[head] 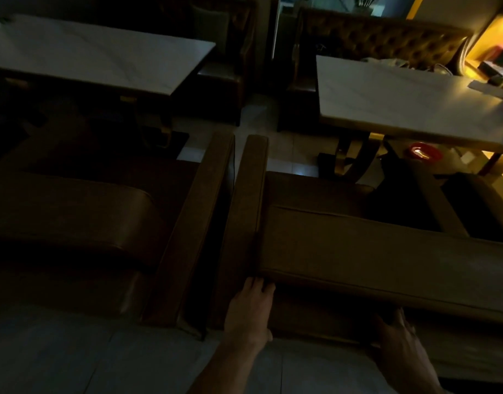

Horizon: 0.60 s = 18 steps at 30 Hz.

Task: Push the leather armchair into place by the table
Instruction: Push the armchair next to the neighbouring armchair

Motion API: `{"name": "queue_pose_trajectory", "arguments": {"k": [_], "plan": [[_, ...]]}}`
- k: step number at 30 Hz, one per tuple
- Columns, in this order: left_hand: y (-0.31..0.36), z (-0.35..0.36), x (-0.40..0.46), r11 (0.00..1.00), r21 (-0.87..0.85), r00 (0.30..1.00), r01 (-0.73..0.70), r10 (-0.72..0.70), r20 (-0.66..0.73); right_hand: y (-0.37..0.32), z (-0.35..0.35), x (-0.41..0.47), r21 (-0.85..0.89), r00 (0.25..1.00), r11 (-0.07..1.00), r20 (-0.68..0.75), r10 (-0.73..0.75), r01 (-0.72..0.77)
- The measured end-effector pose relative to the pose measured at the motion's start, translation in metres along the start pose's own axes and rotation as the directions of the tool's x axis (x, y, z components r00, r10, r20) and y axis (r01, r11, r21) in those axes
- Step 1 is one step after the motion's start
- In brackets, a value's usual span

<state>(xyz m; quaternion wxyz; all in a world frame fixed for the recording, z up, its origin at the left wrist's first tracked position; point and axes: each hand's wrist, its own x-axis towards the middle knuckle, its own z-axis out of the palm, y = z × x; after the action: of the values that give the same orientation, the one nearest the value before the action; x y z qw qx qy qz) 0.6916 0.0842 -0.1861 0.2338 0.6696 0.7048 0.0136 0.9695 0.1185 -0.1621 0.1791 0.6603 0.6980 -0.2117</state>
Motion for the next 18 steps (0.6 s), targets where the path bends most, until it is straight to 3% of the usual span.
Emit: {"name": "queue_pose_trajectory", "arguments": {"k": [7,18], "plan": [[0.003,-0.003,0.000,1.000,0.007,0.999,0.014,-0.015,0.030,-0.003,-0.009,0.001,0.026,0.997,0.998,0.062,0.049,-0.051],[0.008,0.000,-0.010,1.000,-0.014,1.000,0.019,-0.019,0.003,-0.010,-0.011,-0.012,-0.079,0.998,0.996,0.037,0.046,-0.043]]}}
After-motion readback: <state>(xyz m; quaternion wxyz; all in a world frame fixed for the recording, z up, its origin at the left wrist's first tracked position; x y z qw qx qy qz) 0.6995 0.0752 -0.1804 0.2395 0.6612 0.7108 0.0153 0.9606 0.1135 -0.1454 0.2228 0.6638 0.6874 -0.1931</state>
